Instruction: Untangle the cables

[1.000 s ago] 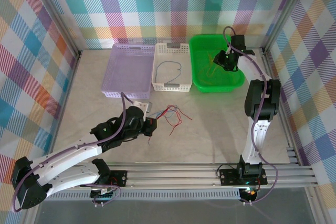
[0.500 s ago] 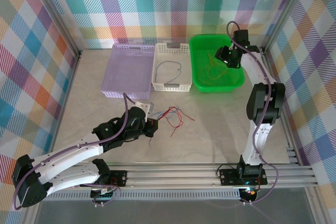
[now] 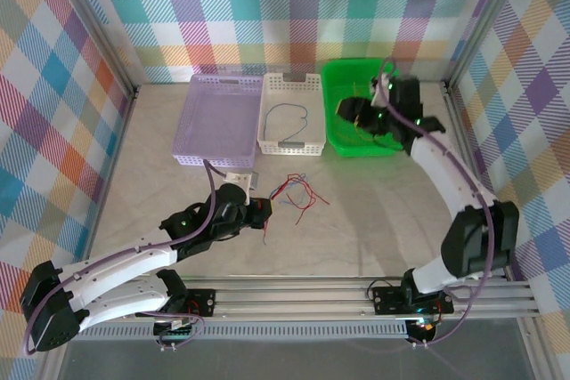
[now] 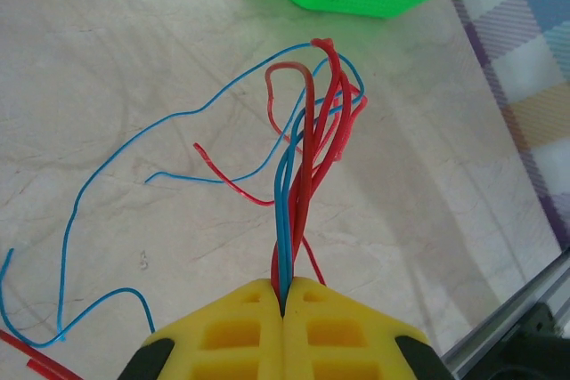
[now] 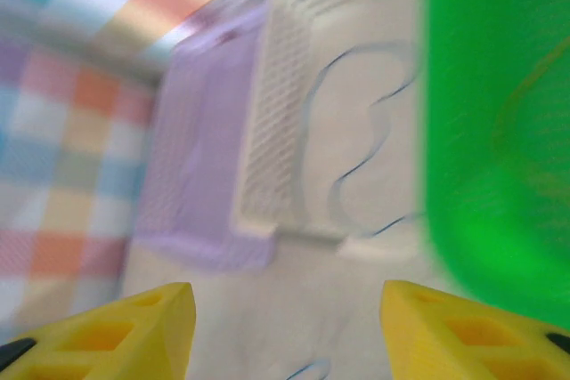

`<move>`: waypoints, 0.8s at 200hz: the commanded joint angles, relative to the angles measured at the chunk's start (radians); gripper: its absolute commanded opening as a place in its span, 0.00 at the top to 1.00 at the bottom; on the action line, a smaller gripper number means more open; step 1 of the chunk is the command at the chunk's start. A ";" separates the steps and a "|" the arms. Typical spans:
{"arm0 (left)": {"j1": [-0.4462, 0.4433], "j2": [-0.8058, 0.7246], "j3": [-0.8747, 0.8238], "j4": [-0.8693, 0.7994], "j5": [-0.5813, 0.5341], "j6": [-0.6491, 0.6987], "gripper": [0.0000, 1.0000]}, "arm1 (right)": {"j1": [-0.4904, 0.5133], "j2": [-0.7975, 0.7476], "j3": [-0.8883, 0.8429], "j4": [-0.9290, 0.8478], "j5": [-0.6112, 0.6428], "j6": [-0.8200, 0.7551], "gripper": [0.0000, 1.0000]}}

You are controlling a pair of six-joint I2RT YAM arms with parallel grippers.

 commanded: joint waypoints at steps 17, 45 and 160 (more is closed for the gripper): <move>-0.009 0.010 -0.041 0.178 -0.012 -0.091 1.00 | 0.180 -0.210 -0.298 0.313 -0.265 0.092 0.42; -0.012 0.047 -0.052 0.227 0.011 -0.117 1.00 | 0.283 -0.301 -0.440 0.388 -0.233 0.147 0.41; -0.081 0.058 -0.052 0.284 -0.052 -0.128 1.00 | 0.462 -0.169 -0.461 0.378 -0.126 0.134 0.44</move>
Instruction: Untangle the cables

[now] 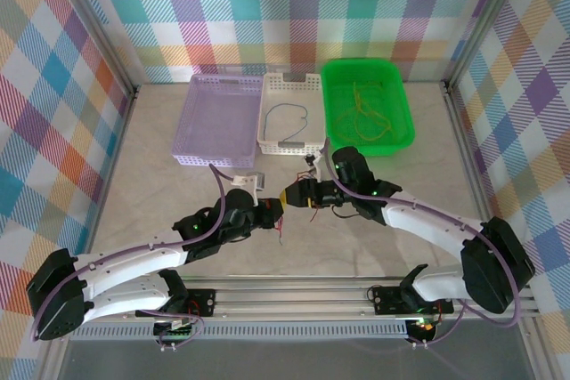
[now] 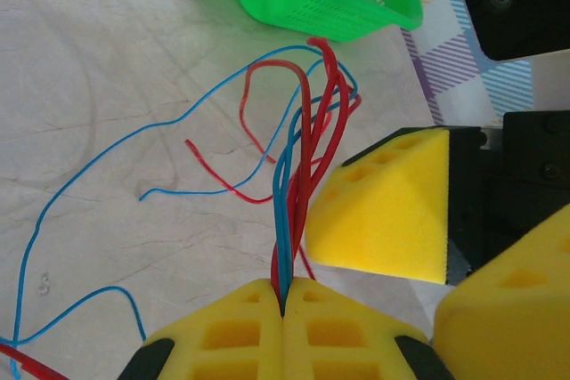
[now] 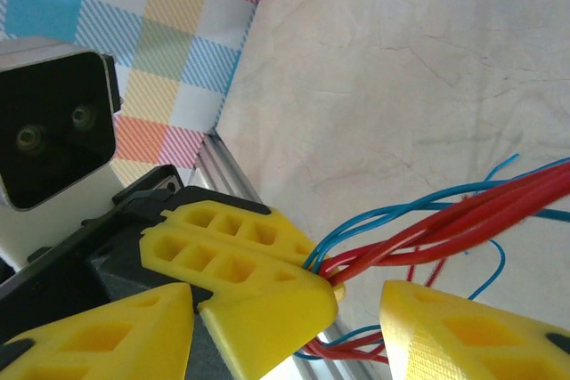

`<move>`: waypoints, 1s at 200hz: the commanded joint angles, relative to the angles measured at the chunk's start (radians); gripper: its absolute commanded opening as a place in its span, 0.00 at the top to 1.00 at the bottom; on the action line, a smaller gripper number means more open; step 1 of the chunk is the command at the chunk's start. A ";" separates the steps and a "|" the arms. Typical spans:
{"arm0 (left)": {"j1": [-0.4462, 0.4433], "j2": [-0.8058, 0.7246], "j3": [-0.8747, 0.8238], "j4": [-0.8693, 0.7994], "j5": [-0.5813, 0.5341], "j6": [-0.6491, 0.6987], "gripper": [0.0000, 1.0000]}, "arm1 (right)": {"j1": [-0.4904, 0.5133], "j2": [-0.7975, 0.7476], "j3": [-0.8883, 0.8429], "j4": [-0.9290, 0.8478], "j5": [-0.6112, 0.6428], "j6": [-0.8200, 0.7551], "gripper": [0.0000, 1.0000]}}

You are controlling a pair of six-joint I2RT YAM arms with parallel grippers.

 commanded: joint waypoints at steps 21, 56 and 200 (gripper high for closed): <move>-0.029 -0.022 -0.013 0.095 -0.041 -0.011 1.00 | 0.006 -0.002 0.031 -0.015 0.039 -0.017 0.46; -0.050 -0.024 -0.031 0.155 -0.053 -0.011 1.00 | 0.009 0.022 0.007 0.034 0.038 0.015 0.51; -0.069 -0.057 -0.054 0.159 -0.072 -0.008 1.00 | 0.006 -0.121 -0.008 -0.026 0.241 0.098 0.51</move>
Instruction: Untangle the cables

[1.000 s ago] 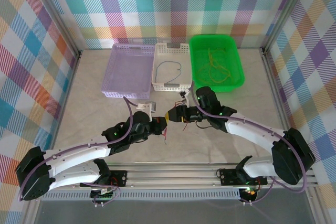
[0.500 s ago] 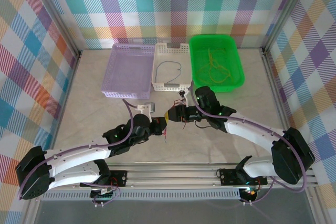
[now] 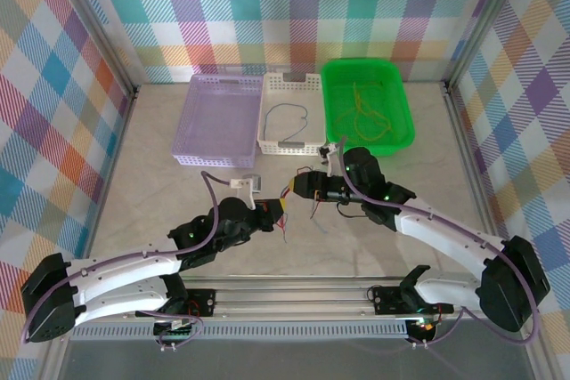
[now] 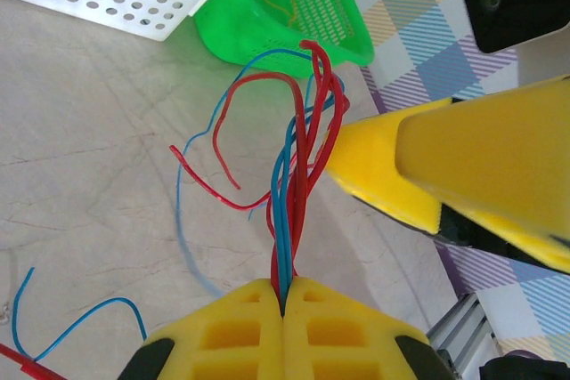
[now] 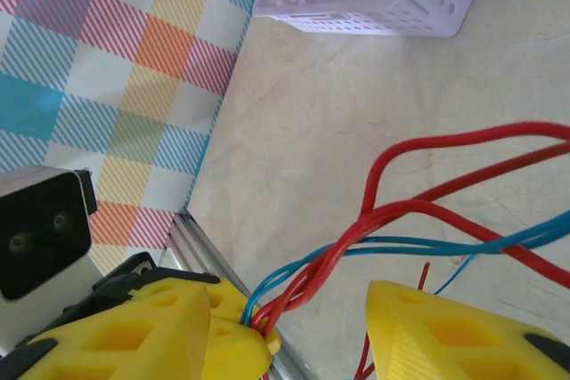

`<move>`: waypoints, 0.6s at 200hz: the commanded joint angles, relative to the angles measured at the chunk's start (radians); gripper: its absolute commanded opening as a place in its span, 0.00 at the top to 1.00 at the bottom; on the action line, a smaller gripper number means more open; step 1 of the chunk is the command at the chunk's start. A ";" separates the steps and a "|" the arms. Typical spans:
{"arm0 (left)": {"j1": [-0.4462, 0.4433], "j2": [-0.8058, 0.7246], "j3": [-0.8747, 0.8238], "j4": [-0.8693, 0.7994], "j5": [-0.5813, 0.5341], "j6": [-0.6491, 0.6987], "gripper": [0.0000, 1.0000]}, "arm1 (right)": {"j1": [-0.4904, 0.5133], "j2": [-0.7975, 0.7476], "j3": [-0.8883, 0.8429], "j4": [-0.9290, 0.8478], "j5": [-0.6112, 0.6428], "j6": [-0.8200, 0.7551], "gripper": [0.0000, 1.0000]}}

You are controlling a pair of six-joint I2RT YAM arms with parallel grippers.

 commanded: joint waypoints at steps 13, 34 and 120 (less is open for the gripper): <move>-0.011 0.012 0.008 0.052 0.011 -0.004 1.00 | -0.003 0.030 -0.003 0.042 -0.021 0.058 0.52; -0.010 0.008 0.011 0.051 0.009 -0.002 1.00 | -0.002 0.057 -0.011 0.056 -0.035 0.073 0.53; -0.015 0.005 0.016 0.033 0.034 0.015 1.00 | -0.003 0.047 0.006 0.057 0.040 0.078 1.00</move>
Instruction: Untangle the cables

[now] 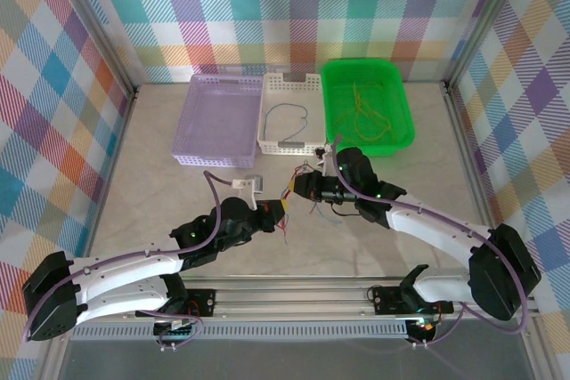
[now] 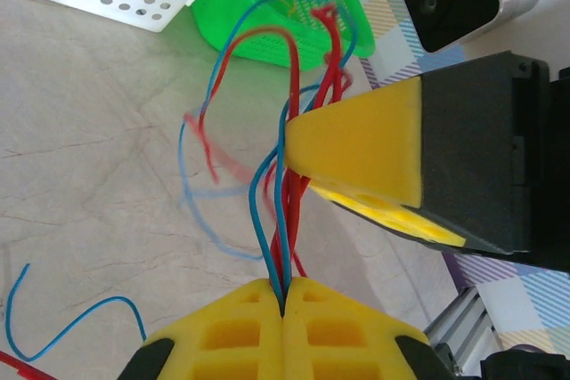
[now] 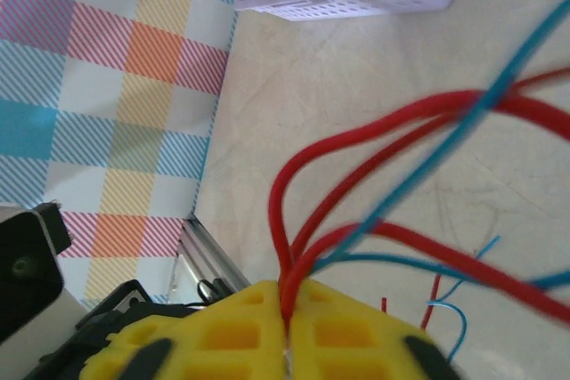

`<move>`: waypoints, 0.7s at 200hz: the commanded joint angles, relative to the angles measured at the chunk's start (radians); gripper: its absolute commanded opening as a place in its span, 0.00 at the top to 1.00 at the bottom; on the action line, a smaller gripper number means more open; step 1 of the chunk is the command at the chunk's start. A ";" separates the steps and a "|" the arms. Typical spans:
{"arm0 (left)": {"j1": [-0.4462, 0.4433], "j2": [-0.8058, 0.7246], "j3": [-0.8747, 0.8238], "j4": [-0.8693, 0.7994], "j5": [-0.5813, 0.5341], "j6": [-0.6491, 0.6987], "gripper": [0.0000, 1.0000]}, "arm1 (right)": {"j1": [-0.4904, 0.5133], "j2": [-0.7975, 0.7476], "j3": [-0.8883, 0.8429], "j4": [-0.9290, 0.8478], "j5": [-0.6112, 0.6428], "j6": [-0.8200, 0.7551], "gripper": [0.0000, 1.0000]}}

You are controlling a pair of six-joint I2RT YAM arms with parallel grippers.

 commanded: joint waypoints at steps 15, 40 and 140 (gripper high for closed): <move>-0.014 -0.016 0.021 0.002 0.024 0.026 1.00 | -0.003 -0.046 -0.002 -0.002 0.047 -0.040 1.00; -0.014 -0.050 0.026 -0.038 0.013 0.048 0.79 | -0.003 -0.069 -0.015 0.004 0.039 -0.077 1.00; -0.013 -0.161 0.000 -0.082 -0.015 0.089 0.51 | -0.003 -0.038 -0.022 0.163 -0.240 -0.153 1.00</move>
